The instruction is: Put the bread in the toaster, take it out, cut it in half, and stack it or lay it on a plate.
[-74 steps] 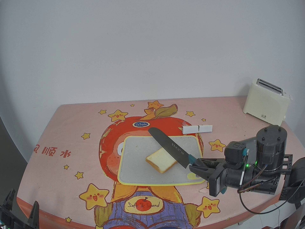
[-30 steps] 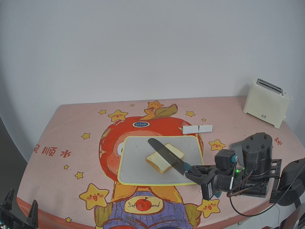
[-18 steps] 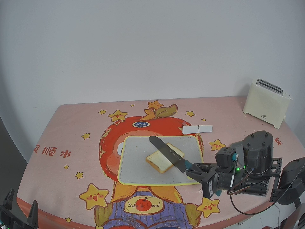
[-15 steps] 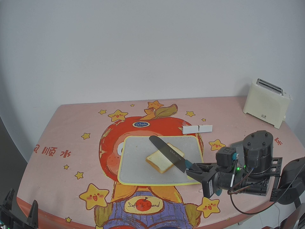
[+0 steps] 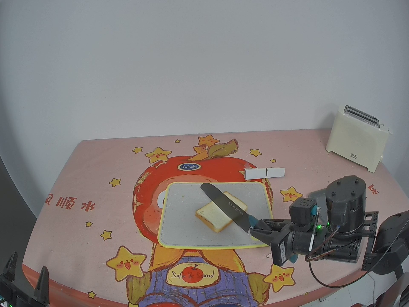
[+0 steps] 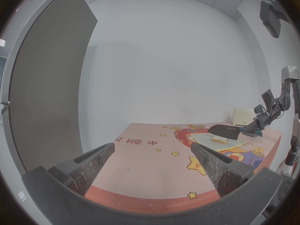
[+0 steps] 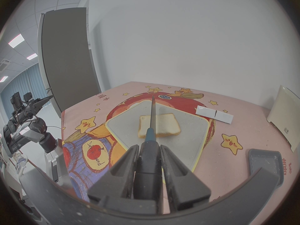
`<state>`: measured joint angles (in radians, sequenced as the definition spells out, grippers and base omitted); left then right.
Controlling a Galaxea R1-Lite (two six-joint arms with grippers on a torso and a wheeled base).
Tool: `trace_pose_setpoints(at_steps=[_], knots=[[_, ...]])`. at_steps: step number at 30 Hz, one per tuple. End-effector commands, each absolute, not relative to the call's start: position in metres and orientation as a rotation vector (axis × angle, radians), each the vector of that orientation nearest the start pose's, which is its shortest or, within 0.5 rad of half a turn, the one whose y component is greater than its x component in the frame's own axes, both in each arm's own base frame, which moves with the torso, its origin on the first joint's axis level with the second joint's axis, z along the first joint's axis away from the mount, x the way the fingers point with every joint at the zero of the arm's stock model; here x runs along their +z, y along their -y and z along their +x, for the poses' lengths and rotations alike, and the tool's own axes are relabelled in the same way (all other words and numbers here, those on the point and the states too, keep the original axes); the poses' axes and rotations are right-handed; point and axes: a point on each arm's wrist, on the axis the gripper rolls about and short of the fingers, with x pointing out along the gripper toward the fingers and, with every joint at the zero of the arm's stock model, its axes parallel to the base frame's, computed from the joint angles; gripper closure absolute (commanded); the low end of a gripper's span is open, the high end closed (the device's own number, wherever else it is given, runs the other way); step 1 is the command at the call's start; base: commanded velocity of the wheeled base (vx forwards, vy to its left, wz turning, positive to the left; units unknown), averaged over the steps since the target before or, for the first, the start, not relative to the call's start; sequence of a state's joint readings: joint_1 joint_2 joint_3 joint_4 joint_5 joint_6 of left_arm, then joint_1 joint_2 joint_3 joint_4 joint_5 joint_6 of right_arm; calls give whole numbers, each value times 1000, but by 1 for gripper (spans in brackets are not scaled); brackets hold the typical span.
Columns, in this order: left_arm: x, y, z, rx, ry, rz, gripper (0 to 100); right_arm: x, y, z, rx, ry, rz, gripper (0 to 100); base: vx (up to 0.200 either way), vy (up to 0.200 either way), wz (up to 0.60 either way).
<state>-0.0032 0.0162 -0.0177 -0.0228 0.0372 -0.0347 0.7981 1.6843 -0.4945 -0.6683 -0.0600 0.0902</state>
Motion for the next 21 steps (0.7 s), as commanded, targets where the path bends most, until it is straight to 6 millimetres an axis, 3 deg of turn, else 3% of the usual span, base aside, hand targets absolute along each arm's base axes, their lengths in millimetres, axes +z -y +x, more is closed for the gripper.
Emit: trace_pose_setpoints(at_steps=[1,9,12,16,18,21], knots=[[77,-1,-23,35,19,-36,0,114,-183,180,698,-513,-137,100,0,0,0],[81,-1,-23,33,50,-36,0,113,-183,180,699,-516,-139,100,0,0,0],[111,-1,-29,19,355,-62,0,113,-184,180,700,-517,-141,100,0,0,0],[122,0,-34,-22,413,26,0,110,-184,178,705,-527,-147,100,0,0,0],[138,1,-40,-51,457,17,0,110,-184,177,706,-528,-148,100,0,0,0],[179,1,-37,-86,463,-29,0,110,-184,177,706,-528,-148,100,0,0,0]])
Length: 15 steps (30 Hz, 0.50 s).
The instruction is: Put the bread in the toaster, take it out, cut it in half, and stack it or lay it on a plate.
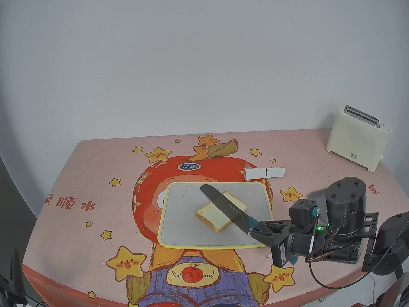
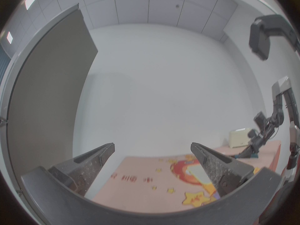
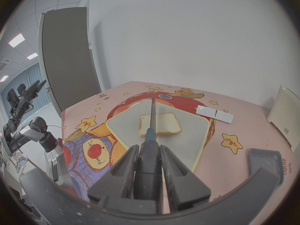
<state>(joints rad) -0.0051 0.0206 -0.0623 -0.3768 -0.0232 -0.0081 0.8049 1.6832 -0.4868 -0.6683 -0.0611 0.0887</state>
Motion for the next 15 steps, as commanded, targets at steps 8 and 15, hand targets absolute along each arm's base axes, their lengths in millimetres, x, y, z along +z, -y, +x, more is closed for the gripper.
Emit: trace_pose_setpoints(at_steps=[8,15], knots=[[249,2,0,-177,436,-36,0,111,-184,177,706,-523,-148,100,0,0,0],[259,11,58,-341,369,32,0,110,-184,177,706,-524,-150,100,0,0,0]])
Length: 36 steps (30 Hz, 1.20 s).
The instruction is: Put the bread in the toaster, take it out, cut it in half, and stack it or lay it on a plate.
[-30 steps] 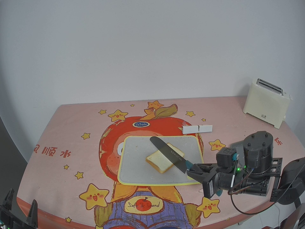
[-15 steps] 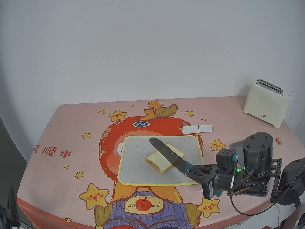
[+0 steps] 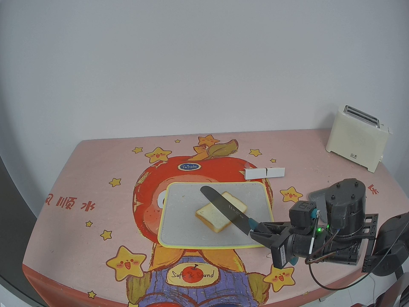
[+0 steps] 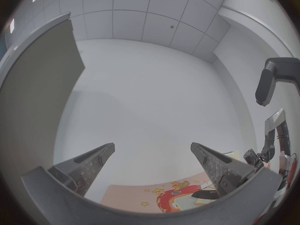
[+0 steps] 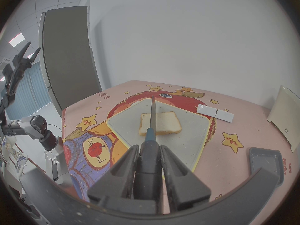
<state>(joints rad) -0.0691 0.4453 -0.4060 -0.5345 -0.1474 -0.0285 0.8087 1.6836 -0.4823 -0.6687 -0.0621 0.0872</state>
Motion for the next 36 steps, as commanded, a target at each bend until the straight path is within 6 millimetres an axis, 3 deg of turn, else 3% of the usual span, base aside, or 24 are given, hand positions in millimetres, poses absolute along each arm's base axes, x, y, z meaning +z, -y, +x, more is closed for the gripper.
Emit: trace_pose_setpoints(at_steps=[1,3,12,13,16,23,29,34,35,36], knots=[[259,12,71,-361,344,42,0,111,-184,177,706,-524,-150,100,0,0,0],[257,14,80,-377,325,46,0,111,-184,177,706,-524,-150,100,0,0,0],[239,30,156,-518,240,119,0,110,-183,177,704,-525,-150,100,0,0,0],[233,34,174,-529,240,120,0,110,-183,177,704,-525,-150,100,0,0,0],[223,58,195,-619,256,100,0,111,-184,177,706,-524,-150,100,0,0,0],[193,117,211,-760,184,50,0,110,-184,177,706,-526,-153,100,0,0,0],[172,149,241,-738,95,-1,0,109,-183,177,704,-531,-156,100,0,0,0],[171,163,261,-742,133,-28,0,108,-183,176,704,-532,-158,100,0,0,0],[172,164,262,-745,137,-30,100,108,-183,176,704,-533,-156,100,0,0,0],[172,165,264,-746,140,-30,100,109,-183,176,704,-531,-156,100,0,0,0]])
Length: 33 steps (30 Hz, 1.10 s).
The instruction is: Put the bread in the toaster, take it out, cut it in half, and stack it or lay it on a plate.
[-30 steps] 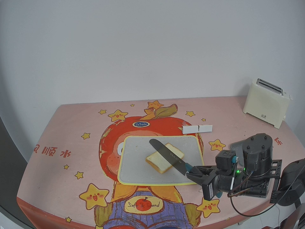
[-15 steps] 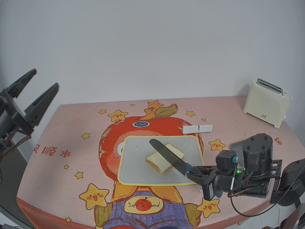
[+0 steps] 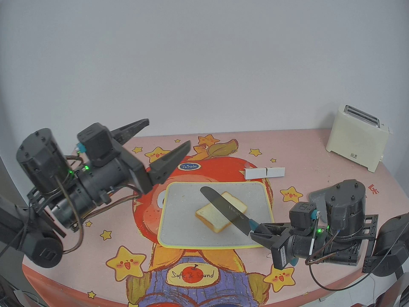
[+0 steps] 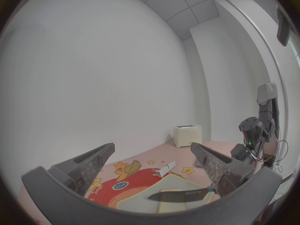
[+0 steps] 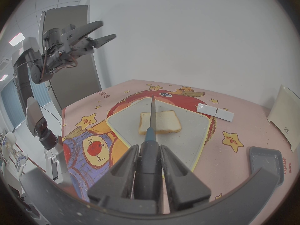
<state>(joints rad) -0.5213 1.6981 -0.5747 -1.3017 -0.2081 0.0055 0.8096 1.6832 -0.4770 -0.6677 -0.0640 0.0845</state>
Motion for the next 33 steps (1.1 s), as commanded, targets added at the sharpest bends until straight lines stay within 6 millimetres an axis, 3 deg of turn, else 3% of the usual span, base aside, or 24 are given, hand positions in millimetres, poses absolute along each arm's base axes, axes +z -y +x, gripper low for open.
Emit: trace_pose_setpoints(at_steps=[1,6,22,27,33], knots=[[173,170,269,-752,147,-35,100,109,-183,176,705,-529,-156,100,0,0,0],[157,176,278,-775,96,-44,100,108,-184,176,706,-532,-158,100,0,0,0],[154,185,283,-825,-26,-85,100,107,-184,176,701,-534,-161,100,0,0,0],[124,198,287,-847,-114,-70,100,108,-184,177,700,-532,-160,100,0,0,0],[110,207,285,-869,-153,-60,100,108,-184,176,699,-532,-158,100,0,0,0]])
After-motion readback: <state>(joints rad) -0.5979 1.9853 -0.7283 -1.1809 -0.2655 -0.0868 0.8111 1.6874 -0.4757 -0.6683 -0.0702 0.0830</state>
